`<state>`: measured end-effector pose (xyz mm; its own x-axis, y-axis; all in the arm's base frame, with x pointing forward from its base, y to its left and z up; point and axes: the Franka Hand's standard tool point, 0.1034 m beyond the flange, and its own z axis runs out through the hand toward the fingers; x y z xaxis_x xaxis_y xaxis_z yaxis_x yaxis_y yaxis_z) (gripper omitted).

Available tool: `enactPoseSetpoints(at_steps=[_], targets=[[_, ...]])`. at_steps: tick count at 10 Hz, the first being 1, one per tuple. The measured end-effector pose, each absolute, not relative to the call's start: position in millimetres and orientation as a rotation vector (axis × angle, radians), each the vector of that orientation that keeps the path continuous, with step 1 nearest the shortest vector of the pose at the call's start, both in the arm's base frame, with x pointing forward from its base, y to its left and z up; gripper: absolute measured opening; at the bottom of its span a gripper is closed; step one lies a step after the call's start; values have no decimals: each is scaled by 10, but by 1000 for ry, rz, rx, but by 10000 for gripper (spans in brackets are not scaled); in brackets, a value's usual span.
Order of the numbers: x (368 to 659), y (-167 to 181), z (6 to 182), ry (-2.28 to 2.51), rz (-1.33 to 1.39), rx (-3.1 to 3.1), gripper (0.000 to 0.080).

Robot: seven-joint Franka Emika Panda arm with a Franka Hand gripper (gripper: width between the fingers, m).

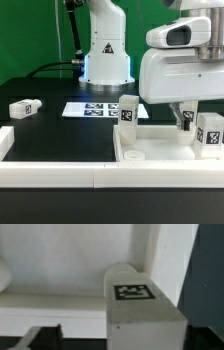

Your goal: Assemble square table

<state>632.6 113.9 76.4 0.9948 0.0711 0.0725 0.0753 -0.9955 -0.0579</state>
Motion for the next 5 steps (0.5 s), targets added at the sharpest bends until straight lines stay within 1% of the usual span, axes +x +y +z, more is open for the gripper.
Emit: enactPoseSetpoints(at_steps=[1, 2, 3, 5], targets=[[6326, 1139, 764, -108, -108, -3077, 437], [6325, 1146, 764, -19, -105, -3074, 437], [6324, 1151, 764, 114, -100, -3068, 287], [6319, 1165, 762, 332, -91, -3048, 288]])
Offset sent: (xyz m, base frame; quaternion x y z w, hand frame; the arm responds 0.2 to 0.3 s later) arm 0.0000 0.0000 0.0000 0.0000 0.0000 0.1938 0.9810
